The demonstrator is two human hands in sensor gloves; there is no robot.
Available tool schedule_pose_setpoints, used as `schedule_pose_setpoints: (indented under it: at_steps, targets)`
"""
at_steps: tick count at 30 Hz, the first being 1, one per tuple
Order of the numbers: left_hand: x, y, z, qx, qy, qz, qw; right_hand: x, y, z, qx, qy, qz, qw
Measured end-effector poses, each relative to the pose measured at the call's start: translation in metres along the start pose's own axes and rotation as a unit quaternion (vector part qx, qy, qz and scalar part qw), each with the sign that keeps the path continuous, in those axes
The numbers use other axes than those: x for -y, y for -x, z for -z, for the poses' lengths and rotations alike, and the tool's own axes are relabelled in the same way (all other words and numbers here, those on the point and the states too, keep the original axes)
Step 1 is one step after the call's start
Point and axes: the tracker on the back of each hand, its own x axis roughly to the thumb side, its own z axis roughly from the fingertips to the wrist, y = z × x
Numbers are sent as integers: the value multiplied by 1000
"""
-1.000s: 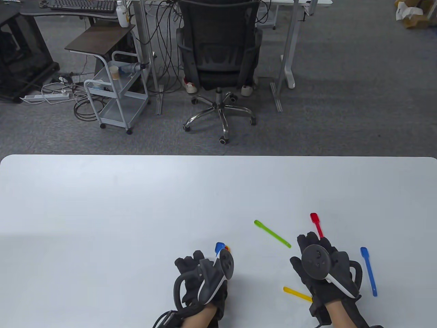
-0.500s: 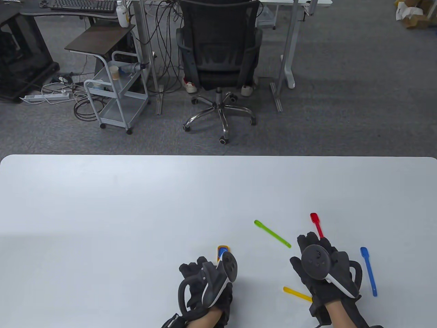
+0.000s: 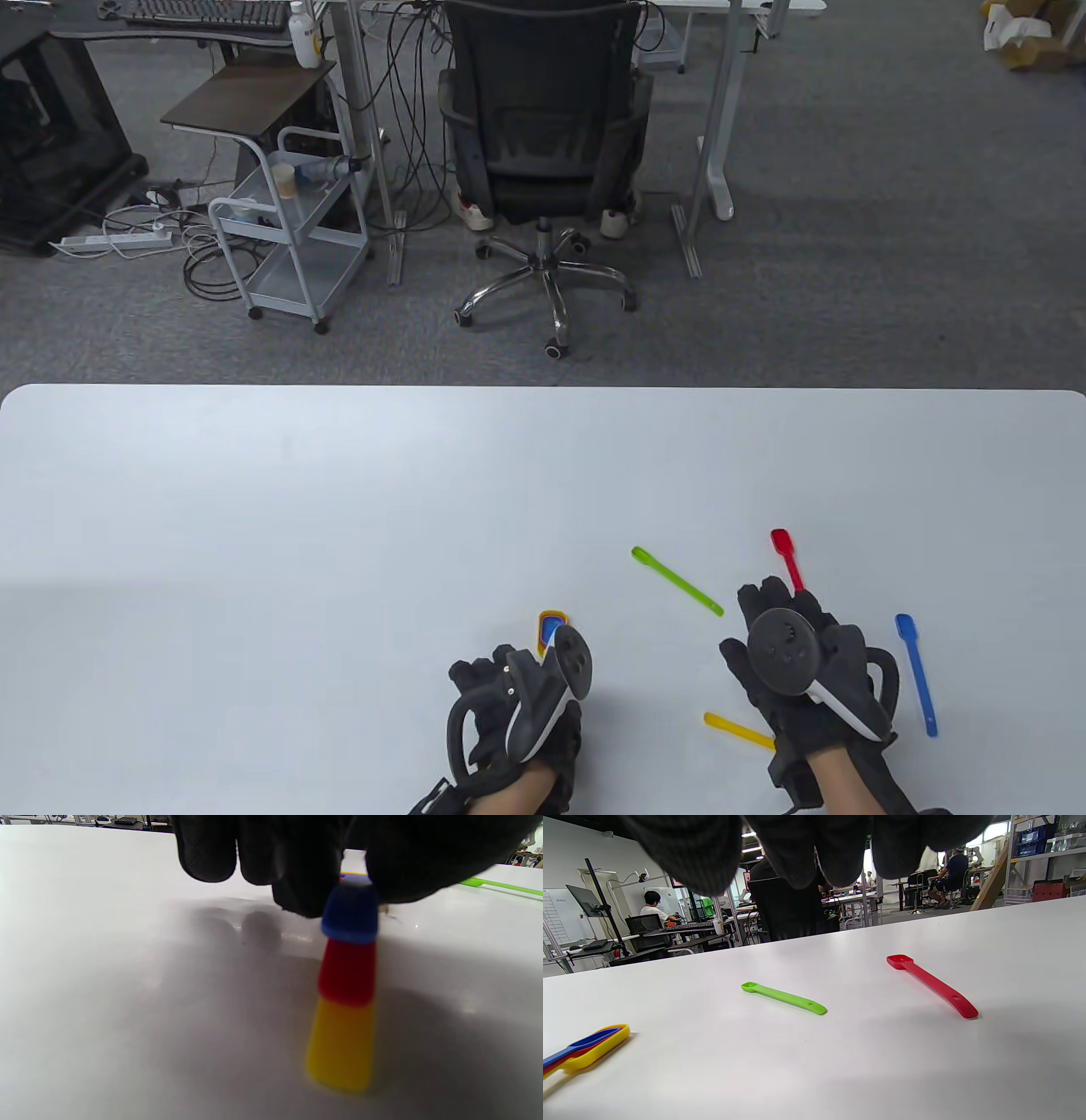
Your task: Nest measuring spoons
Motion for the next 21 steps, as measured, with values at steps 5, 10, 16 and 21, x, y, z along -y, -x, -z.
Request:
schedule_pose_setpoints:
  at_steps: [5, 10, 16, 21]
  targets:
    - [1, -1, 0, -1, 4, 2, 1000, 0, 0, 0, -1, -1, 0, 1000]
    - [2, 0, 1, 1, 6, 2, 1000, 0, -1, 0, -1, -3, -1, 1000]
    - [1, 1, 2, 3, 2, -1, 1000, 0, -1, -1, 0, -2, -3, 1000]
    - [-4, 5, 3, 7, 3, -5, 1000, 0, -1, -1, 0, -3, -4, 1000]
